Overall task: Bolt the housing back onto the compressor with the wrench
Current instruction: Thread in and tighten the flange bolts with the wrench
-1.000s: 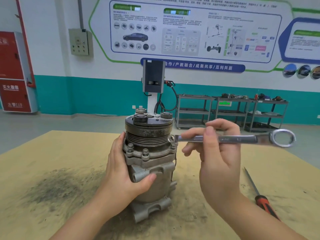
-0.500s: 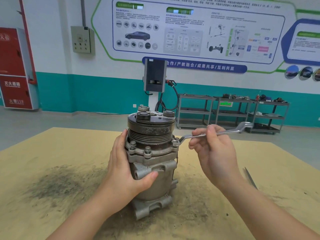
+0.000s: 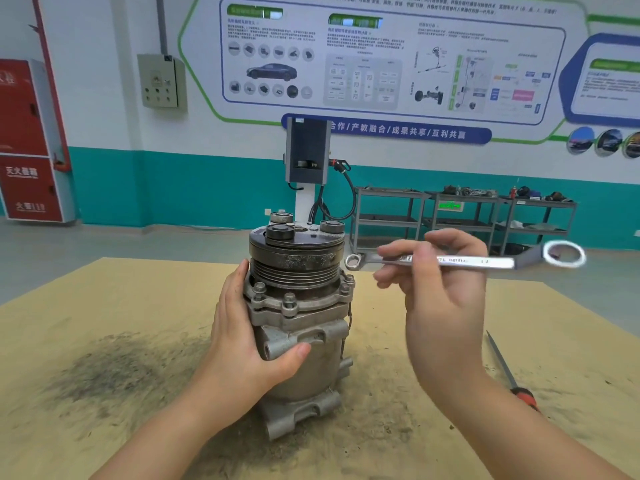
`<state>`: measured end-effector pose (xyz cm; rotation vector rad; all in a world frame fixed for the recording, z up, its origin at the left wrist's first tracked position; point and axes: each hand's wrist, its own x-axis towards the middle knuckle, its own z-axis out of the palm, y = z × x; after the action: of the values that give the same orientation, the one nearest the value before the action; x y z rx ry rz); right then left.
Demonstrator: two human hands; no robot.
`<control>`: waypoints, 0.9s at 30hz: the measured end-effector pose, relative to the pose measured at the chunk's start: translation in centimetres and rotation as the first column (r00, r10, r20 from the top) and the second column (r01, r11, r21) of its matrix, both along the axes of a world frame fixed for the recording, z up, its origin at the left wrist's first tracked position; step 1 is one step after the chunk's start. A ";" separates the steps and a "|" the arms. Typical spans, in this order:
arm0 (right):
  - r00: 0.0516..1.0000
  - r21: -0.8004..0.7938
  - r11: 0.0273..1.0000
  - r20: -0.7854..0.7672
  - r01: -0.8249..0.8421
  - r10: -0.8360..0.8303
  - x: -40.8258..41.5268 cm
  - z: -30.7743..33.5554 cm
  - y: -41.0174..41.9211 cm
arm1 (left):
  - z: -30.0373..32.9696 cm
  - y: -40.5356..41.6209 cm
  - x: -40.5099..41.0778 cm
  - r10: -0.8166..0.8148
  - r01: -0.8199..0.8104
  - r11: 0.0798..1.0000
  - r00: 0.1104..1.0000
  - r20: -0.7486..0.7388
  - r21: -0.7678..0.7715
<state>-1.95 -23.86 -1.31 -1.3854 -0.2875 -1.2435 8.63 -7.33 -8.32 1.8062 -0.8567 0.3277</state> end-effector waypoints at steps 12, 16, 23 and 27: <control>0.797 0.681 0.628 -0.107 -0.376 0.594 2.1 0.2 -3.5 | -0.2 0.0 0.2 0.003 -0.003 1.000 1.000 -0.014 -0.013; 0.946 0.359 0.890 -0.057 -0.280 0.320 2.2 -1.6 -2.5 | -0.1 0.0 0.1 0.013 -0.013 1.000 0.999 -0.033 -0.001; 0.948 -0.525 0.795 0.246 0.304 -0.200 1.4 -4.0 -0.8 | -0.2 0.0 0.2 0.075 -0.071 0.996 0.994 -0.076 0.054; 0.971 -0.477 0.846 0.138 0.237 -0.194 0.9 -2.3 0.3 | -0.2 0.0 0.1 0.072 -0.069 0.997 0.994 -0.079 0.043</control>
<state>-1.09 -23.59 -3.59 -1.8434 -0.5496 -1.4832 8.74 -7.29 -8.50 1.8779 -0.7493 0.2825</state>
